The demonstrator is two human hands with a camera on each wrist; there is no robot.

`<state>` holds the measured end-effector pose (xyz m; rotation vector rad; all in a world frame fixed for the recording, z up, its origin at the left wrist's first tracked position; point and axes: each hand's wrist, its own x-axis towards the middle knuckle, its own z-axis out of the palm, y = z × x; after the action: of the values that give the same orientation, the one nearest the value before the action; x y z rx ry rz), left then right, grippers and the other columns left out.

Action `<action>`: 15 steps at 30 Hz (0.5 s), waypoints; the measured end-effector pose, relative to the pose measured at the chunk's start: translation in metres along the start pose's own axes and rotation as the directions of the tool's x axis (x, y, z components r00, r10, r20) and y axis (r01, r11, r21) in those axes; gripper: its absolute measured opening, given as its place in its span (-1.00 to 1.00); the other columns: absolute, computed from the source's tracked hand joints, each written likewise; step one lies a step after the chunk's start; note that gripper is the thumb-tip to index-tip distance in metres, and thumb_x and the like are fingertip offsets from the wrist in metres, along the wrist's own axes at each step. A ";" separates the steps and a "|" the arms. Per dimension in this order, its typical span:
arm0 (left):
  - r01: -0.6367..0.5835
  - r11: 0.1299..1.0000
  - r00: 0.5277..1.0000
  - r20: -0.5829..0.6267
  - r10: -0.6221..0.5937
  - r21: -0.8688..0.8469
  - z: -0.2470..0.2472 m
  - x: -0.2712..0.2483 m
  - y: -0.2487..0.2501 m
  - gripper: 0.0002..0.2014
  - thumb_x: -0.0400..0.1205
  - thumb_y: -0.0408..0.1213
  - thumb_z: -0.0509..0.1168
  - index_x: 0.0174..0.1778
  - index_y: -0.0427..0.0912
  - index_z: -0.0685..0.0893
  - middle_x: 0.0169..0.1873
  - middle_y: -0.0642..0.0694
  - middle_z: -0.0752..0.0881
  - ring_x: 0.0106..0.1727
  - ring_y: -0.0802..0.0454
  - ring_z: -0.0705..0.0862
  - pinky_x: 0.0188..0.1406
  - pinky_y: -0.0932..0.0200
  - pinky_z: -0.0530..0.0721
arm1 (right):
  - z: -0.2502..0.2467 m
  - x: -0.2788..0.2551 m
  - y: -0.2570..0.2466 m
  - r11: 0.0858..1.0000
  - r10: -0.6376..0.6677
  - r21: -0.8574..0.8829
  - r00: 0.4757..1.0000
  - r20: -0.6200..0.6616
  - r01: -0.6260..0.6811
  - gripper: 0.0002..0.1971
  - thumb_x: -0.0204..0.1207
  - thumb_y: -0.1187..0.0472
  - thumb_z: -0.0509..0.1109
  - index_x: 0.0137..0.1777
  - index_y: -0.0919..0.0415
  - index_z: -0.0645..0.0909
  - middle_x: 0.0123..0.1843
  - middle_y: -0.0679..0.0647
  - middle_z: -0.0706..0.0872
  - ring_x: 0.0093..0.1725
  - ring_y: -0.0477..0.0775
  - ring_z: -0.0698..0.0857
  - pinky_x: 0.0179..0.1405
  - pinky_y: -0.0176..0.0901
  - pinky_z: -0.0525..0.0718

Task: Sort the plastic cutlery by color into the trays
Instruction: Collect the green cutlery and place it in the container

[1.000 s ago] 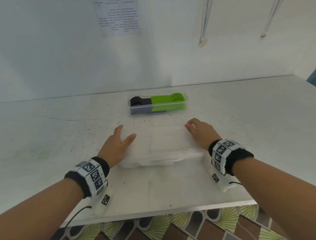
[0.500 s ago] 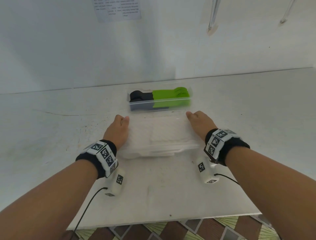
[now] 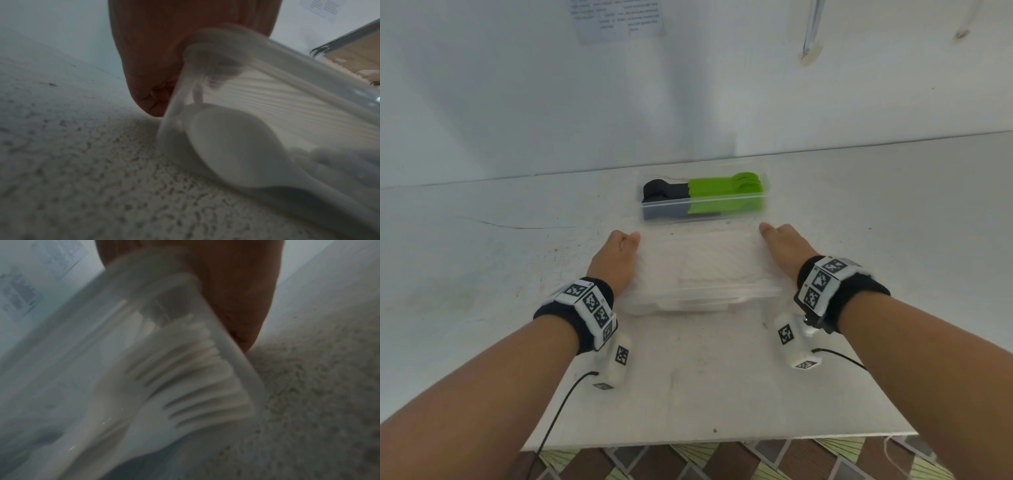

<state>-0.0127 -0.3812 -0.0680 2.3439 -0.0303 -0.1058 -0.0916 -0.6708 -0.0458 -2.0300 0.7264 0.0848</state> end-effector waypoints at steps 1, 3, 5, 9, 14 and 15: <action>-0.001 1.000 1.000 0.002 0.001 0.009 0.000 0.001 0.000 -0.61 0.81 0.12 0.06 0.12 -0.17 0.52 -0.15 -0.04 0.61 -0.04 -0.12 0.59 0.06 -0.05 0.52 | 0.000 0.001 -0.001 1.000 -0.011 -0.008 1.000 0.001 0.011 -0.46 0.79 -0.13 0.10 0.54 0.28 0.42 0.46 0.23 0.57 0.38 0.22 0.54 0.25 -0.01 0.39; 0.001 1.000 1.000 0.001 -0.001 0.018 0.001 0.002 -0.001 -0.60 0.82 0.12 0.05 0.12 -0.18 0.52 -0.14 -0.05 0.60 -0.04 -0.13 0.60 0.06 -0.05 0.51 | 0.003 0.002 -0.003 0.998 -0.052 -0.031 0.999 -0.014 0.052 -0.52 0.80 -0.10 0.09 0.47 0.27 0.47 0.40 0.23 0.61 0.34 0.24 0.57 0.18 -0.03 0.39; 0.000 1.000 1.000 -0.011 0.000 0.025 0.001 0.002 0.000 -0.60 0.82 0.11 0.05 0.11 -0.19 0.51 -0.16 -0.04 0.59 -0.04 -0.13 0.59 0.02 -0.03 0.49 | 0.004 0.000 -0.002 0.996 -0.074 -0.047 0.997 -0.023 0.073 -0.55 0.80 -0.10 0.09 0.42 0.25 0.49 0.34 0.22 0.64 0.26 0.23 0.59 0.13 -0.04 0.40; 0.011 0.999 0.999 -0.053 -0.010 0.030 0.002 -0.004 0.002 -0.61 0.80 0.14 0.08 0.13 -0.16 0.52 -0.10 -0.06 0.63 0.02 -0.15 0.61 0.05 -0.01 0.50 | 0.002 -0.007 0.001 0.997 -0.069 -0.046 0.997 -0.041 0.068 -0.55 0.80 -0.13 0.10 0.43 0.23 0.42 0.34 0.22 0.63 0.18 0.24 0.58 0.11 -0.03 0.42; 0.126 0.991 0.982 -0.145 -0.118 0.049 0.000 -0.008 0.004 -0.42 0.72 0.27 0.18 0.22 -0.27 0.55 -0.02 -0.18 0.66 0.03 -0.23 0.64 0.00 0.00 0.49 | 0.001 -0.021 0.016 0.993 -0.083 -0.079 0.996 0.007 0.084 -0.39 0.80 -0.14 0.08 0.70 0.22 0.19 0.64 0.26 0.43 0.58 0.32 0.45 0.53 0.12 0.37; 0.148 0.987 0.978 -0.157 -0.136 0.065 0.000 -0.007 0.004 -0.37 0.69 0.31 0.17 0.19 -0.30 0.57 -0.05 -0.20 0.67 0.02 -0.26 0.66 -0.04 0.00 0.49 | 0.001 -0.022 0.018 0.995 -0.072 -0.071 0.997 0.005 0.072 -0.37 0.79 -0.16 0.08 0.70 0.24 0.18 0.65 0.27 0.41 0.59 0.33 0.44 0.56 0.15 0.37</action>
<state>-0.0200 -0.3835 -0.0646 2.4224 0.2125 0.0048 -0.1187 -0.6663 -0.0529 -2.1212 0.6564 0.0716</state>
